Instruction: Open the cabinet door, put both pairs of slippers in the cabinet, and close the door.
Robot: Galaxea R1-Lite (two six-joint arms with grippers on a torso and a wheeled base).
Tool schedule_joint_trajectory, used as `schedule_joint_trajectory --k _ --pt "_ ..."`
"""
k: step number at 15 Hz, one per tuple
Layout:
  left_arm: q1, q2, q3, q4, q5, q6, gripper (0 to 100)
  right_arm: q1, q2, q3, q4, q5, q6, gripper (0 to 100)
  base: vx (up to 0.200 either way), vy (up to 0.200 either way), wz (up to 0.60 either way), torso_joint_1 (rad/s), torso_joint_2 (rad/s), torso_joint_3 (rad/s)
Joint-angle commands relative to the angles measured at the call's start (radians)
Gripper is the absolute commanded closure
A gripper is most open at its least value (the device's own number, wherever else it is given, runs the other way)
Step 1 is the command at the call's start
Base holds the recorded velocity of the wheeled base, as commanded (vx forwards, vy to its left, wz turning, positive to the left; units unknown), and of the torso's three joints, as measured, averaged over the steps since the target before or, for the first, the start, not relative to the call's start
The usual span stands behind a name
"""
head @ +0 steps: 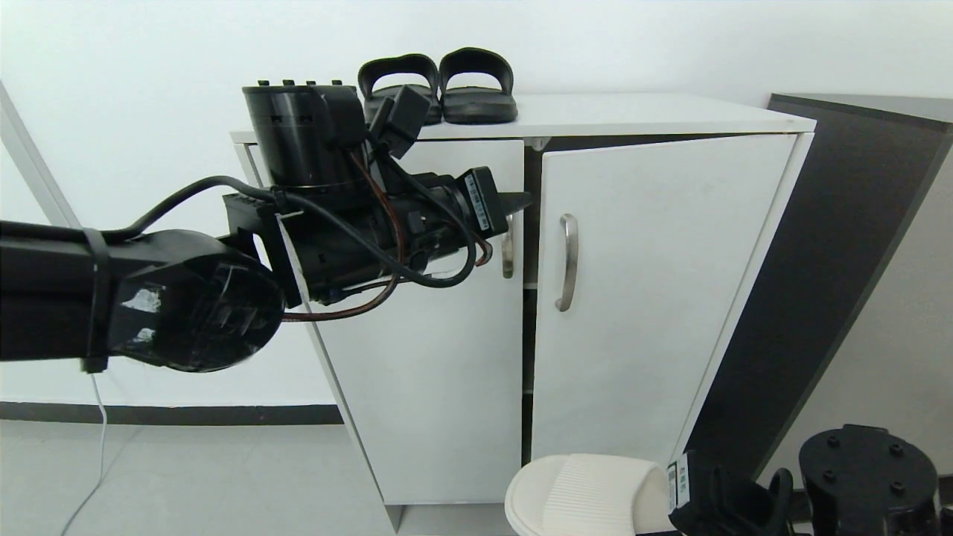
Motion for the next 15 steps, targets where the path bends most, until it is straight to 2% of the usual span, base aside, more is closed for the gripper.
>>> schedule_joint_trajectory --k 1,5,15 --pt "0.002 0.041 -0.034 0.001 -0.001 -0.003 100 0.0 0.002 0.0 0.001 0.001 -0.002 100 0.0 0.0 0.0 0.0 0.0 0.0" --pt "0.002 0.104 -0.08 0.001 0.001 -0.001 100 0.005 -0.002 0.009 -0.001 0.004 -0.002 100 0.0 0.0 0.0 0.0 0.0 0.0" --pt "0.01 0.134 -0.096 -0.002 -0.001 -0.009 100 0.028 0.002 0.031 0.001 0.006 -0.021 100 0.0 0.0 0.0 0.0 0.0 0.0"
